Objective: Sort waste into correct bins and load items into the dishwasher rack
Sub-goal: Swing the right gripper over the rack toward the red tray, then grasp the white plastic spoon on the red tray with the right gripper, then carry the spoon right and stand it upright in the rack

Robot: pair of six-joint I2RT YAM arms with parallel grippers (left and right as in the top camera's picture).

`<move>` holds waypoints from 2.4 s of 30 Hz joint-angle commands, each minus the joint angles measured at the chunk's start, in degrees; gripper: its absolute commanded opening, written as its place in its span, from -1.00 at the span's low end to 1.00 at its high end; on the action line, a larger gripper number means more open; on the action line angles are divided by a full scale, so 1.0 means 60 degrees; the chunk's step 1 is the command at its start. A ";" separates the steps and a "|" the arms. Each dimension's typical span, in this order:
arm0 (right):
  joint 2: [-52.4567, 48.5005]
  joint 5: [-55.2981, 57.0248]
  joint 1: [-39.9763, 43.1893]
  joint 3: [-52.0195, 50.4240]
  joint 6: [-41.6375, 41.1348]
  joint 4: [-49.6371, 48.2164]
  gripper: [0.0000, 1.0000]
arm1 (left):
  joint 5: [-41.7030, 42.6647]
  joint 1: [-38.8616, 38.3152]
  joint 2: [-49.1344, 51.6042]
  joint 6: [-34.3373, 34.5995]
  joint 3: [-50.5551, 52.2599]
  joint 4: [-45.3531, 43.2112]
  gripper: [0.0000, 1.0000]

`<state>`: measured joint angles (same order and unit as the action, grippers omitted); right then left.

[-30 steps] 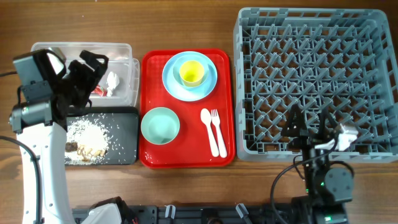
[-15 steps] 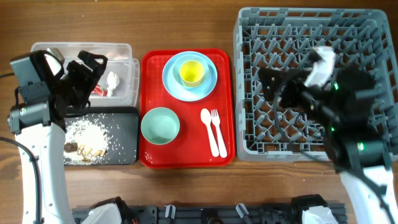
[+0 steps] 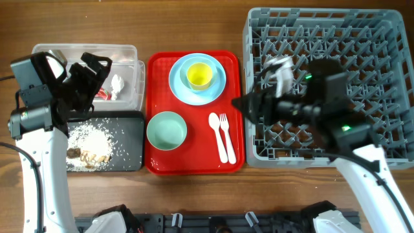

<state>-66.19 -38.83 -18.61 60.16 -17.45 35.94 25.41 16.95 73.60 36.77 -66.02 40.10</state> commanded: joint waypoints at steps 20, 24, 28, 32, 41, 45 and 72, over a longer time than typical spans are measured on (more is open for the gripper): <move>-0.4809 0.8021 -0.5085 0.0200 -0.1082 0.0321 -0.24 | 0.0113 0.0055 -0.0015 -0.0047 -0.0080 -0.0025 1.00; -0.5635 0.8058 -0.5082 0.0200 -0.1067 -0.0004 -0.24 | 0.0113 0.0055 -0.0015 -0.0047 -0.0080 -0.0025 1.00; -0.6186 0.8051 -0.5082 0.0200 -0.0634 -0.0328 -0.26 | 0.0113 0.0055 -0.0015 -0.0047 -0.0080 -0.0025 1.00; -0.6732 0.8054 -0.5067 0.0200 -0.0328 -0.0754 -0.34 | 0.0113 0.0055 -0.0015 -0.0047 -0.0080 -0.0025 1.00; -0.7093 0.8054 -0.5020 0.0215 -0.0091 -0.0951 -0.88 | 0.0113 0.0055 -0.0015 -0.0047 -0.0080 -0.0025 1.00; -0.6790 0.7788 -0.5020 0.0630 -0.0117 -0.0525 -0.91 | 0.0113 0.0055 -0.0015 -0.0047 -0.0080 -0.0025 1.00; -0.4211 0.7603 0.0729 0.2266 0.1537 0.1089 -0.91 | 0.0113 0.0055 -0.0015 -0.0047 -0.0080 -0.0025 1.00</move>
<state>-88.90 10.04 -17.80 73.76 -11.11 42.61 25.41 16.95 73.60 36.77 -66.02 40.10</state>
